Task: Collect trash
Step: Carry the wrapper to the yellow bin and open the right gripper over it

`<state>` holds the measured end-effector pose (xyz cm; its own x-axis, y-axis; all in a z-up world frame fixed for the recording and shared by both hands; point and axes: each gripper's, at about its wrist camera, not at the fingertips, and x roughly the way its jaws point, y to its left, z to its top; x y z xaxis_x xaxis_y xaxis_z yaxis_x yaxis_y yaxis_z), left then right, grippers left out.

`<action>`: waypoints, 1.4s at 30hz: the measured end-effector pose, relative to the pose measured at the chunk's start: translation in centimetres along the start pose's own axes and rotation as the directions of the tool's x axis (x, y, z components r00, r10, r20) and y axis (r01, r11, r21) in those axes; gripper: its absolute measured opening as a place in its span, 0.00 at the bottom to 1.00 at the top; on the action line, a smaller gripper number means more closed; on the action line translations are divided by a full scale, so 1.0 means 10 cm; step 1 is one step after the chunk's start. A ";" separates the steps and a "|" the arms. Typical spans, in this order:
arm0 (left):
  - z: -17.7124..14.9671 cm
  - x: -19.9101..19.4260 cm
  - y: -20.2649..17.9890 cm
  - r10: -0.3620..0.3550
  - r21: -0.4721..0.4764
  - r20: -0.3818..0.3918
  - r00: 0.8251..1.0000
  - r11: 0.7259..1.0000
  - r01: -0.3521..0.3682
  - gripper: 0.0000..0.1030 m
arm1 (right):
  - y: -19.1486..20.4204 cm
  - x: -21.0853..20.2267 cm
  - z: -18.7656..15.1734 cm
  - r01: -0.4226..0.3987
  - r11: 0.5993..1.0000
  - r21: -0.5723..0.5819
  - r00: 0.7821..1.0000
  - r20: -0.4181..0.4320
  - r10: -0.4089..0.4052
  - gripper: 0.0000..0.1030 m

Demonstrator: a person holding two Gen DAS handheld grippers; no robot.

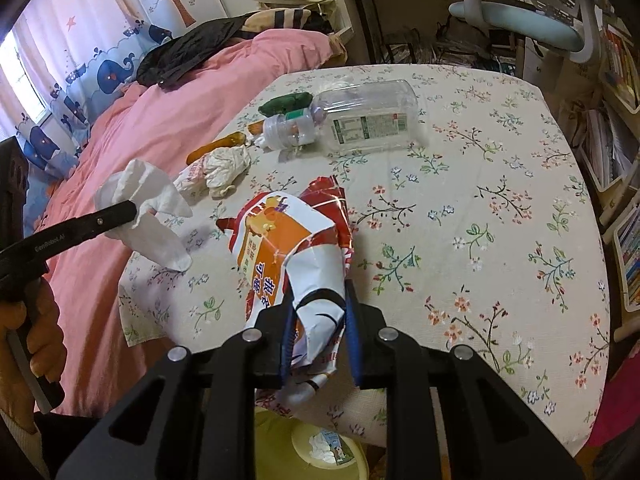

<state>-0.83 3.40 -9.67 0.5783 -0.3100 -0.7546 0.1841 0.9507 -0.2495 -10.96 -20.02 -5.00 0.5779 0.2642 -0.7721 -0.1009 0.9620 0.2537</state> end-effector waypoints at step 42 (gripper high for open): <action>-1.29 -0.54 -0.47 -0.105 0.073 -0.079 0.991 0.991 0.110 0.11 | 0.78 0.12 -1.74 0.023 0.938 -0.345 0.935 -0.326 -0.143 0.47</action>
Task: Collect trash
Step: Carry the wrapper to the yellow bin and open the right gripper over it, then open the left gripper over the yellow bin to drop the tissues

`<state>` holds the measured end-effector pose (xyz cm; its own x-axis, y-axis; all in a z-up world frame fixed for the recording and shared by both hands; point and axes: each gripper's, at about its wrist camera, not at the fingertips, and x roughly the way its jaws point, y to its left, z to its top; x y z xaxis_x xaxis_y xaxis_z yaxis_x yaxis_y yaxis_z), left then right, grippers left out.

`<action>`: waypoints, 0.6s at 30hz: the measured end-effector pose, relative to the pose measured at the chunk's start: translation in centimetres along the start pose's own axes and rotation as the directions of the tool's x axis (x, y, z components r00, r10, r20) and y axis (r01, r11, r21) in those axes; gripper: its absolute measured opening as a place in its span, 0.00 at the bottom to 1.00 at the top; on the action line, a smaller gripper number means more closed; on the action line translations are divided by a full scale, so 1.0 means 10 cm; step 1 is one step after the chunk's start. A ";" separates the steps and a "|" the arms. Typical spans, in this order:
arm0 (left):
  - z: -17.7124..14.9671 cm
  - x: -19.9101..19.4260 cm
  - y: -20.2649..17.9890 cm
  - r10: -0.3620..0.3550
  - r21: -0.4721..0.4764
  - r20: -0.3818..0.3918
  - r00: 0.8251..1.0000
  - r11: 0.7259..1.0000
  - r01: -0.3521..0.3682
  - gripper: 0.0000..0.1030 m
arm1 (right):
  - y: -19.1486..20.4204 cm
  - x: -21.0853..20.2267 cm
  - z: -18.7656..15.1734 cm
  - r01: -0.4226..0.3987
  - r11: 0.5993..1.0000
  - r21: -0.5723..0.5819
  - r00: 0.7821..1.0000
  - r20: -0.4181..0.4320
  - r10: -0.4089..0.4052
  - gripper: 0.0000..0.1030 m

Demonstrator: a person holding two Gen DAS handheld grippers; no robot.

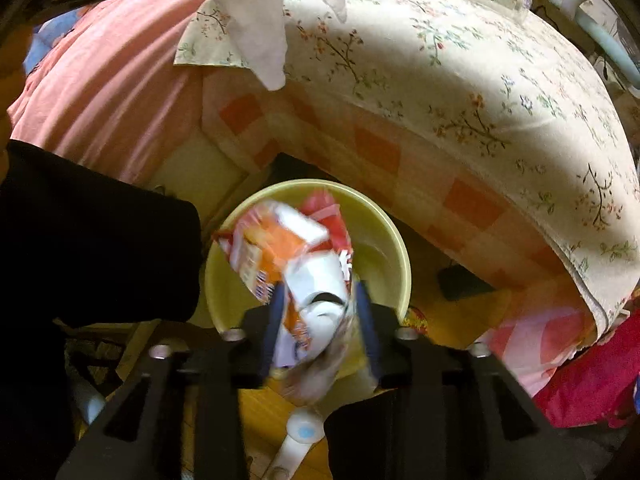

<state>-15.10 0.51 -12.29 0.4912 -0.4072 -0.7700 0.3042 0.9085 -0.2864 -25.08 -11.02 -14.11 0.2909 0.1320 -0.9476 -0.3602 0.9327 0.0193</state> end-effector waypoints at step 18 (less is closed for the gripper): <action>-0.42 0.20 -0.25 -0.003 0.093 -0.153 0.988 0.995 0.017 0.12 | -0.58 -0.45 -0.05 0.020 0.959 0.284 0.977 0.197 -0.079 0.68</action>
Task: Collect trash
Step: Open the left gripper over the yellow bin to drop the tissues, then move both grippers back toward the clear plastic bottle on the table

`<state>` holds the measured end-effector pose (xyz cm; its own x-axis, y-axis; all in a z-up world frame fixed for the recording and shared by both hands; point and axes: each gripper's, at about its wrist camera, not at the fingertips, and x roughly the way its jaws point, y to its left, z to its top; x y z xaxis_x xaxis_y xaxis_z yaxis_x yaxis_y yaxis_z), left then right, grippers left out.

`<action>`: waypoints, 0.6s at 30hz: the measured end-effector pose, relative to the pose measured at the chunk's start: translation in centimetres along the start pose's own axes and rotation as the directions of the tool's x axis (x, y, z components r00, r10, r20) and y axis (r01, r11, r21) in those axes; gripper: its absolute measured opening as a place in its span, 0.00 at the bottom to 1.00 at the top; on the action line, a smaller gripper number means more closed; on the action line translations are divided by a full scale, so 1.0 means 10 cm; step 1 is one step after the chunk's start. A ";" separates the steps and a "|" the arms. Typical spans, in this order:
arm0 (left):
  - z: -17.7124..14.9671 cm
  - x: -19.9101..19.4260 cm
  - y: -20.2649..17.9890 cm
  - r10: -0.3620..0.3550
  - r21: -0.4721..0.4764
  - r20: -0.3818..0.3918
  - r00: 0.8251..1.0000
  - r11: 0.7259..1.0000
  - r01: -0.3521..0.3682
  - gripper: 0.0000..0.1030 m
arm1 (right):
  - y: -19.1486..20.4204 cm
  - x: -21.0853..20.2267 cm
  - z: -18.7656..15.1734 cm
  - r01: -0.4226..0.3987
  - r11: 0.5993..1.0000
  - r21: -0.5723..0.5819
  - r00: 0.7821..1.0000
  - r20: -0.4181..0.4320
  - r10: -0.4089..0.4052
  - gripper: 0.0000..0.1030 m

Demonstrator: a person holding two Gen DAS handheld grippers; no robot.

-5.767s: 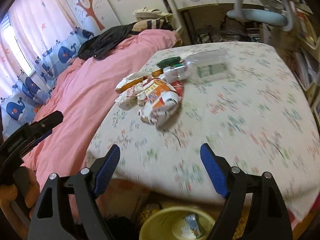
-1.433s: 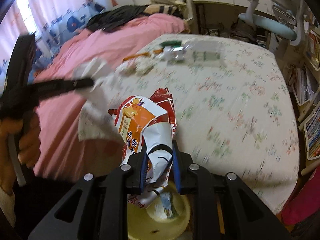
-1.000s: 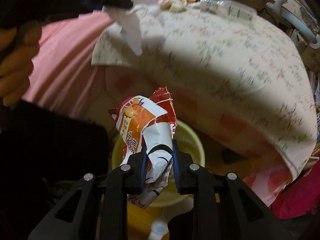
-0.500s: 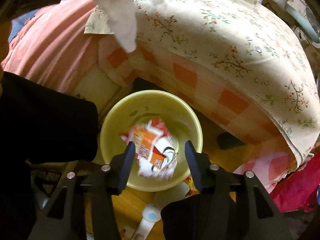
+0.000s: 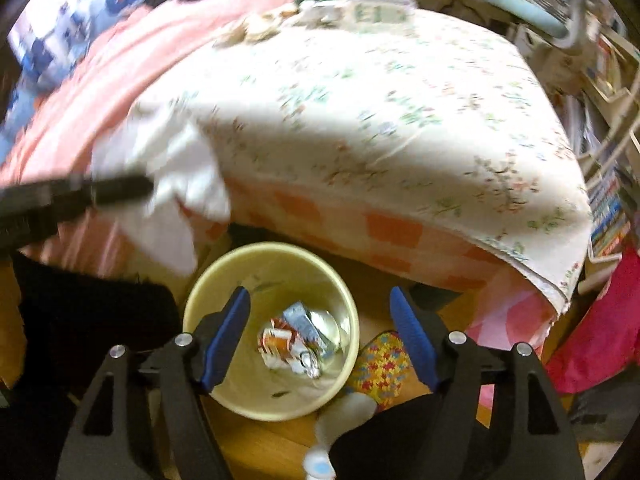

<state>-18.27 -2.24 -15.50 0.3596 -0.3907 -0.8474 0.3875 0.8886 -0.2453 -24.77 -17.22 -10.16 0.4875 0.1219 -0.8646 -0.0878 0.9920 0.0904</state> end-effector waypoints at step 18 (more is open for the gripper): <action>-0.07 0.10 -0.02 0.036 0.000 -0.063 0.997 0.999 -0.036 0.49 | -0.17 -0.09 0.02 -0.052 0.992 0.111 0.997 0.060 0.046 0.75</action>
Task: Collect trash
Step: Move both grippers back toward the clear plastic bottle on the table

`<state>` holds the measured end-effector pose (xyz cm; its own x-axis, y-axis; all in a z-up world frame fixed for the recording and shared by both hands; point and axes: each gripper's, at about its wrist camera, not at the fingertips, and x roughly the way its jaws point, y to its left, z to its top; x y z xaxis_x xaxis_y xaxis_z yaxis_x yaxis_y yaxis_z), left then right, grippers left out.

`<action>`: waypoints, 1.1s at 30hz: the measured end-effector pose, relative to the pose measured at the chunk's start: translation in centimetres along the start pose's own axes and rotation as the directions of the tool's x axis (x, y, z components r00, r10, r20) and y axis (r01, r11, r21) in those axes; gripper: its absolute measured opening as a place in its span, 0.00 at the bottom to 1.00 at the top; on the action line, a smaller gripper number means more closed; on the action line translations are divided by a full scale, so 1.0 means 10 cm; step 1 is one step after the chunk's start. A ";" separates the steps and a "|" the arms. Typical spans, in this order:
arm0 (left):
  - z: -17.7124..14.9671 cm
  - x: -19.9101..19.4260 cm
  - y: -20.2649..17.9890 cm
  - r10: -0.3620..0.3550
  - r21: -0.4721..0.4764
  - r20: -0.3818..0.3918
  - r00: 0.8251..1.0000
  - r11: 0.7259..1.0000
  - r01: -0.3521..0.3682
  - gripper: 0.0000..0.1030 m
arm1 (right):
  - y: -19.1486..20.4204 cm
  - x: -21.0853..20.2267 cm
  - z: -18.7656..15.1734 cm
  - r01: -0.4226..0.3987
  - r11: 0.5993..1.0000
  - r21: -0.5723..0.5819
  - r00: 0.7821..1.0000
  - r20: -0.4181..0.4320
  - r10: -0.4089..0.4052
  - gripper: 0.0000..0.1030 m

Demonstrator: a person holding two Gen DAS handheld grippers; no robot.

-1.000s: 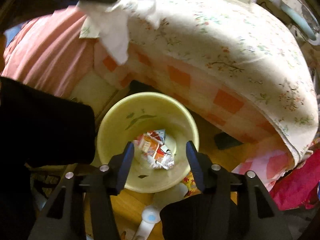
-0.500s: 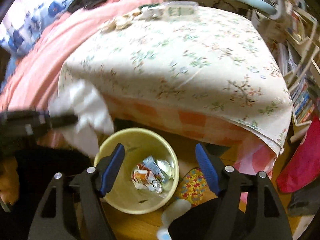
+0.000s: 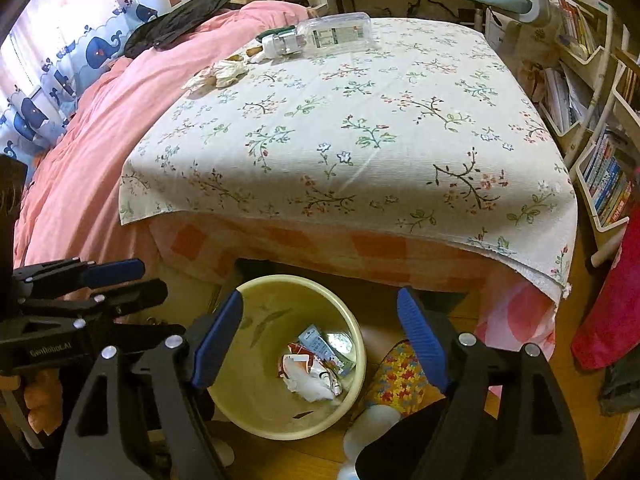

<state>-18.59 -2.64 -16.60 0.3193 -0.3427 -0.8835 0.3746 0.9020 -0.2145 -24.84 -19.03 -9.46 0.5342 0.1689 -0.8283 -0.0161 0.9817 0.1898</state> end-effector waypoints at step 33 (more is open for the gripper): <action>0.66 -0.56 0.64 0.133 -0.217 0.260 0.956 0.973 -0.077 0.65 | 0.36 -0.10 0.42 0.010 0.980 -0.201 0.997 0.081 0.007 0.82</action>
<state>-12.21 3.32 -10.24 0.5813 -0.2759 -0.7655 0.1515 0.9610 -0.2313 -21.88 -16.05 -5.78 0.6009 0.1678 -0.7815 -0.1803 0.9810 0.0720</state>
